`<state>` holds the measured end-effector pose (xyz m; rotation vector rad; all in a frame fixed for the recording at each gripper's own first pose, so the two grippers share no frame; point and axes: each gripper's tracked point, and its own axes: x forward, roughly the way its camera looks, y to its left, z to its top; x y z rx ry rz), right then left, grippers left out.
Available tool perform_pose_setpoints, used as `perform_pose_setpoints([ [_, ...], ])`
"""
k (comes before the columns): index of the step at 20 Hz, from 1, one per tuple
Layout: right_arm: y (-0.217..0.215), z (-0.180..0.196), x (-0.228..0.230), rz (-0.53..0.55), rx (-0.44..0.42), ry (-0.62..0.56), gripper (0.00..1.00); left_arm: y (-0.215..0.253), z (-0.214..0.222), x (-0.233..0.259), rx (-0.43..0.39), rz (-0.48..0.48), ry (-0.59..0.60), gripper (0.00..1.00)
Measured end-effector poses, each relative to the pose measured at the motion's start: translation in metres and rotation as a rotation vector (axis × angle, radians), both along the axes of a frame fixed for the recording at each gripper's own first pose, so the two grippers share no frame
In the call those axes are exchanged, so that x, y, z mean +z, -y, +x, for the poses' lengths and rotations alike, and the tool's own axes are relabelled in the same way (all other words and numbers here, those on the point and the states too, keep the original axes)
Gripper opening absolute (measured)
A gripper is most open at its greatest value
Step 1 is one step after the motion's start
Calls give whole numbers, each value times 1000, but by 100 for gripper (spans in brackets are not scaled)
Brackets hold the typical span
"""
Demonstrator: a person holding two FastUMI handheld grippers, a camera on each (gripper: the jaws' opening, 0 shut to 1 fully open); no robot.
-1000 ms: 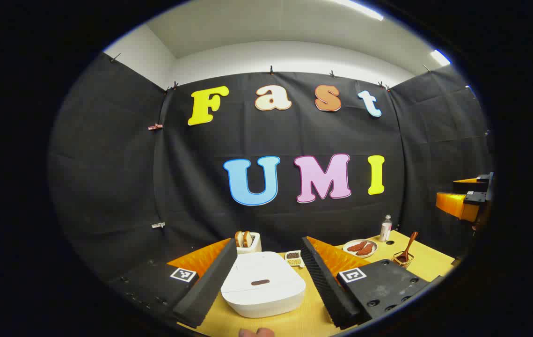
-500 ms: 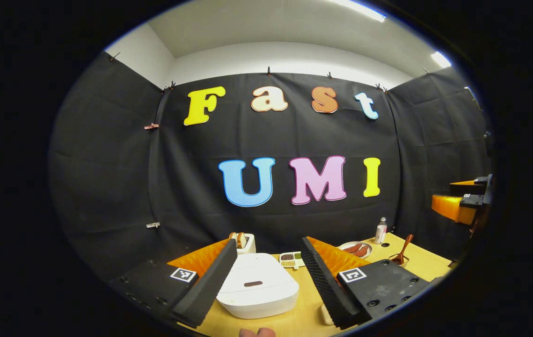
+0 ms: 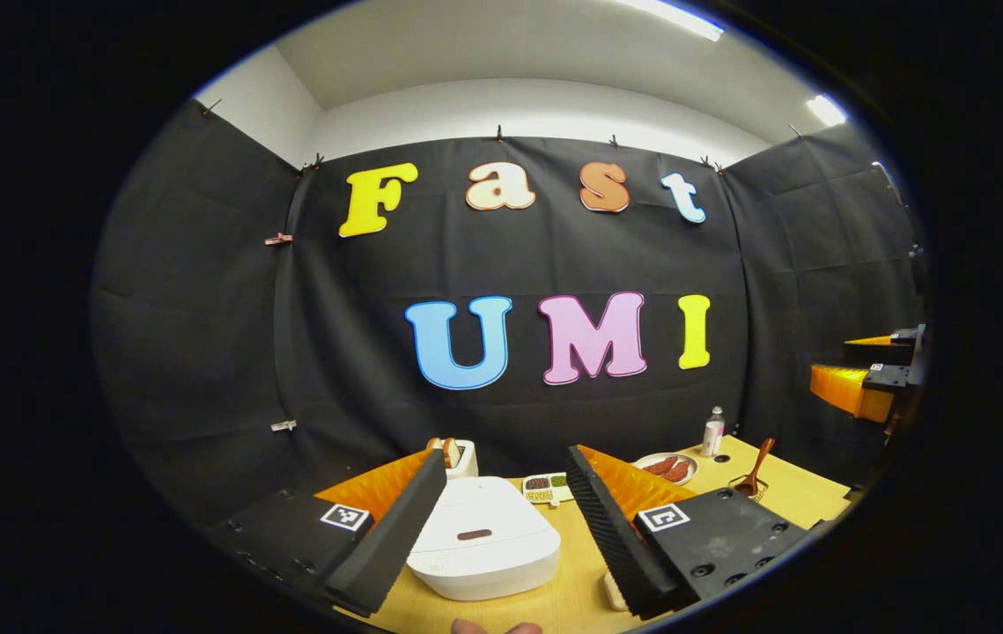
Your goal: Close the left gripper, press the button to open the rice cooker; take a wooden spoon from the chopstick holder with the right hand, scoop a spoonful of rice and pour it into the rice cooker, then put the wooden spoon back into the chopstick holder.
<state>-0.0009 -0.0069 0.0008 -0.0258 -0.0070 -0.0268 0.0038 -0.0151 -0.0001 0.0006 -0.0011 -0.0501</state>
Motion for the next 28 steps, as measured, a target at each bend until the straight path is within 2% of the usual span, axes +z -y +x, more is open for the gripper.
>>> perform_pose_setpoints([
  [1, 0, 0, 0, -4, 0, 1, 96, 2, 0, 1, -11, 0, 1, 95],
  [3, -1, 0, 0, -19, -1, 3, 96, 6, 1, 3, -34, 2, 10, 86],
  [5, -1, 1, -1, -31, -2, 5, 96, 15, 0, 3, -76, 12, 8, 72],
  [8, 0, 3, -1, -40, -7, 7, 97, 11, 4, 7, -78, -14, 24, 33],
  [10, 0, 5, 0, -58, -7, 11, 97, 11, 10, -5, -85, -38, -7, 8],
  [12, 3, 6, 2, -74, -10, 18, 97, 10, 18, -20, -116, -62, -58, 7],
  [16, 9, 2, 3, -66, -16, 21, 97, -8, 57, -61, -161, -176, -213, 7],
  [22, 40, -5, -7, -81, -69, 3, 96, -33, 117, -140, -173, -276, -479, 7],
  [25, 59, -13, -14, -63, -110, -14, 97, -42, 138, -173, -165, -264, -557, 7],
  [28, 71, -19, -20, -56, -135, -34, 96, -43, 151, -202, -195, -240, -655, 7],
])
